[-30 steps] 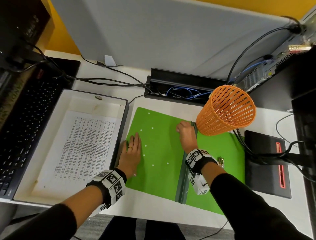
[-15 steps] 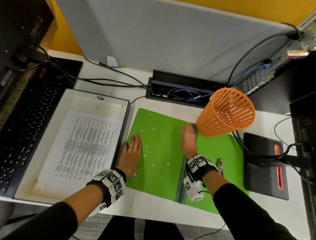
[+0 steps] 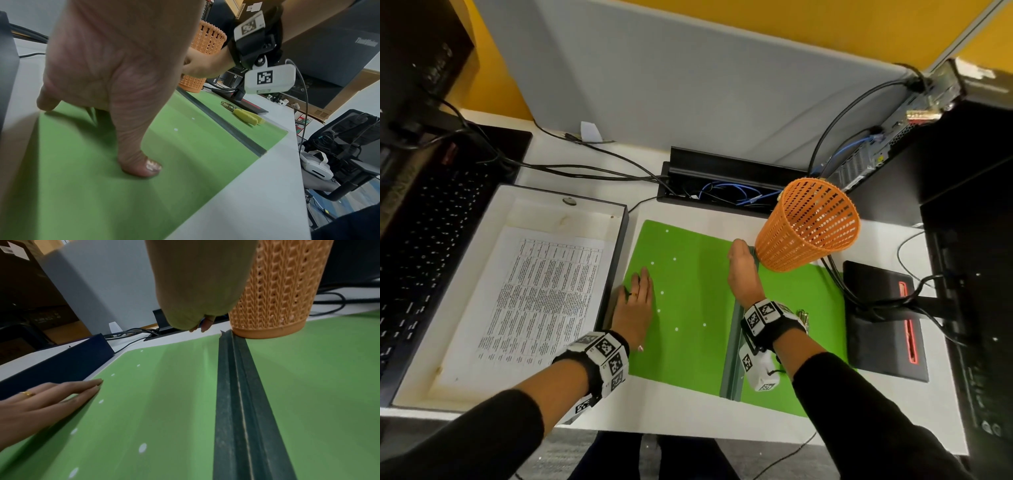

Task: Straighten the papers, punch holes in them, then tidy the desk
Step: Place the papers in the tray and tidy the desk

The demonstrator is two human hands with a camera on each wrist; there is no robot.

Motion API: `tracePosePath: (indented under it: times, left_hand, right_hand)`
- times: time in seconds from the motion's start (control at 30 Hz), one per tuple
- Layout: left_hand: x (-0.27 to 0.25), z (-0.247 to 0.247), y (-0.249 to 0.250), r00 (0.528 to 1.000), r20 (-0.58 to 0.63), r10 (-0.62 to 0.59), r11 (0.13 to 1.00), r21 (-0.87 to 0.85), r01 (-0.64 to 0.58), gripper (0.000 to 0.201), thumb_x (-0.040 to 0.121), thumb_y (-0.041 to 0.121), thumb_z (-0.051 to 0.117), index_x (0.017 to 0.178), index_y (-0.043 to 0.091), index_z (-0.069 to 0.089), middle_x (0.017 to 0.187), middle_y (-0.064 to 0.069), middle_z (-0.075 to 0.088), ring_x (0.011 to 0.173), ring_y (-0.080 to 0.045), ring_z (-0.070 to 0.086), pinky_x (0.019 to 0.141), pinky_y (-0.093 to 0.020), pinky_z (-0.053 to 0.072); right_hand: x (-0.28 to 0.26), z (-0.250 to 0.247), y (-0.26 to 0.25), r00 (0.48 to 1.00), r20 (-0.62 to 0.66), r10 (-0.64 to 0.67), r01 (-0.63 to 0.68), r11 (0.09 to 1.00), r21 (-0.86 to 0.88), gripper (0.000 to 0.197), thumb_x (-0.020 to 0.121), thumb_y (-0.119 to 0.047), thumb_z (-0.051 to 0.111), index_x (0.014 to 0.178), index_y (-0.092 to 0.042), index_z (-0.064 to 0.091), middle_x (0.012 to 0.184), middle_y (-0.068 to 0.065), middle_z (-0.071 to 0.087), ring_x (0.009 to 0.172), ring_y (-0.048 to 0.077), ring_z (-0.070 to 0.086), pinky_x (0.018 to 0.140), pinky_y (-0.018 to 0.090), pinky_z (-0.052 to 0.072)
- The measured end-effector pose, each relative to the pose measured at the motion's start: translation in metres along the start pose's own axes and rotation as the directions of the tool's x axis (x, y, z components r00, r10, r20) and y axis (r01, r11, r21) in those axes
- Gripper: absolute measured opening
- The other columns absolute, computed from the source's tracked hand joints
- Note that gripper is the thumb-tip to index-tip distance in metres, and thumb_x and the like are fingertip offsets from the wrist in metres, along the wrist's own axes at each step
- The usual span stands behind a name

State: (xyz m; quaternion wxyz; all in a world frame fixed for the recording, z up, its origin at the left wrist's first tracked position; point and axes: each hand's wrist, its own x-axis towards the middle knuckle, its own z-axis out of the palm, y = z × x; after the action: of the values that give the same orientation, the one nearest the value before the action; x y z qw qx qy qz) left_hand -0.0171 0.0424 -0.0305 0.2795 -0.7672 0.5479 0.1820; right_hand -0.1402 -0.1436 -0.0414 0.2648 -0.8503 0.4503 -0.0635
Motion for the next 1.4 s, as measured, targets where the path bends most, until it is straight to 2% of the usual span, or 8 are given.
tracePosePath:
  times: [0.07, 0.2, 0.4, 0.63, 0.8, 0.97, 1.17, 1.4]
  left_hand:
    - [-0.001, -0.003, 0.002, 1.0, -0.009, -0.009, 1.0, 0.007, 0.009, 0.11, 0.083, 0.036, 0.068, 0.147, -0.011, -0.009, 0.154, -0.03, -0.012, 0.145, -0.039, 0.005, 0.116, -0.045, 0.022]
    - [-0.003, -0.006, 0.003, 0.999, -0.04, -0.018, 1.0, 0.008, 0.018, 0.081, 0.098, 0.021, 0.047, 0.146, -0.012, -0.009, 0.154, -0.03, -0.011, 0.145, -0.039, 0.006, 0.115, -0.045, 0.025]
    - [-0.009, -0.011, 0.005, 1.0, -0.01, -0.018, 0.999, 0.029, 0.019, 0.082, 0.099, 0.027, 0.045, 0.147, -0.011, -0.009, 0.154, -0.029, -0.012, 0.145, -0.038, 0.003, 0.115, -0.046, 0.025]
    - [-0.011, -0.01, 0.004, 0.999, -0.029, -0.043, 0.999, -0.003, 0.043, 0.081, 0.099, 0.031, 0.043, 0.148, -0.009, -0.008, 0.156, -0.026, -0.009, 0.146, -0.035, 0.005, 0.114, -0.045, 0.026]
    - [-0.013, -0.007, 0.002, 0.999, -0.037, -0.031, 1.0, -0.005, 0.031, 0.083, 0.097, 0.028, 0.048, 0.148, -0.009, -0.007, 0.156, -0.026, -0.007, 0.145, -0.036, 0.007, 0.112, -0.046, 0.028]
    - [-0.015, -0.009, 0.001, 1.0, -0.028, -0.009, 1.0, -0.015, 0.009, 0.083, 0.097, 0.025, 0.049, 0.148, -0.009, -0.006, 0.156, -0.026, -0.009, 0.145, -0.036, 0.005, 0.114, -0.046, 0.025]
    - [-0.017, -0.006, -0.001, 0.999, -0.051, 0.001, 1.0, -0.002, -0.002, 0.085, 0.096, 0.031, 0.05, 0.149, -0.008, -0.005, 0.156, -0.026, -0.007, 0.145, -0.036, 0.007, 0.113, -0.048, 0.027]
    - [-0.022, -0.009, -0.003, 0.999, -0.041, 0.016, 1.0, 0.014, -0.016, 0.086, 0.097, 0.034, 0.049, 0.148, -0.007, -0.007, 0.156, -0.026, -0.007, 0.145, -0.036, 0.007, 0.113, -0.049, 0.026]
  right_hand:
    - [0.0, -0.006, -0.007, 0.998, 0.012, -0.06, 0.061, 0.995, -0.077, 0.036, 0.082, 0.016, 0.037, 0.092, -0.019, 0.033, 0.082, 0.001, 0.032, 0.072, 0.015, 0.033, 0.065, 0.026, 0.029]
    - [0.0, -0.022, -0.023, 0.991, -0.043, -0.127, 0.122, 0.987, -0.105, 0.038, 0.072, 0.026, 0.034, 0.092, -0.005, 0.046, 0.08, 0.006, 0.036, 0.065, 0.018, 0.036, 0.057, 0.032, 0.028]
    - [0.004, -0.081, -0.062, 0.951, -0.204, -0.231, 0.231, 0.973, -0.025, 0.031, 0.076, 0.018, 0.038, 0.08, -0.012, 0.041, 0.075, 0.004, 0.043, 0.061, 0.019, 0.038, 0.05, 0.031, 0.027]
    - [0.027, -0.171, -0.033, 0.892, -0.446, -0.074, 0.112, 0.992, 0.059, 0.017, 0.078, 0.012, 0.048, 0.078, -0.005, 0.046, 0.072, 0.017, 0.054, 0.065, 0.023, 0.05, 0.06, 0.035, 0.04]
    - [0.028, -0.19, -0.004, 0.898, -0.421, 0.127, -0.131, 0.991, 0.021, 0.035, 0.071, 0.011, 0.057, 0.063, -0.019, 0.04, 0.06, 0.001, 0.045, 0.056, 0.008, 0.042, 0.055, 0.022, 0.036]
    - [0.031, -0.183, 0.007, 0.888, -0.431, 0.158, -0.171, 0.985, 0.009, 0.027, 0.067, 0.009, 0.056, 0.068, -0.015, 0.045, 0.075, 0.017, 0.061, 0.066, 0.025, 0.057, 0.064, 0.035, 0.053]
    - [0.031, -0.182, 0.013, 0.892, -0.4, 0.208, -0.215, 0.976, 0.029, 0.026, 0.078, 0.011, 0.047, 0.07, -0.013, 0.051, 0.072, 0.016, 0.065, 0.074, 0.028, 0.066, 0.074, 0.029, 0.051]
    - [0.016, -0.175, -0.026, 0.909, -0.416, 0.026, -0.02, 1.0, 0.018, 0.01, 0.085, -0.007, 0.059, 0.085, 0.002, 0.064, 0.074, 0.01, 0.056, 0.07, 0.02, 0.05, 0.065, 0.029, 0.04]
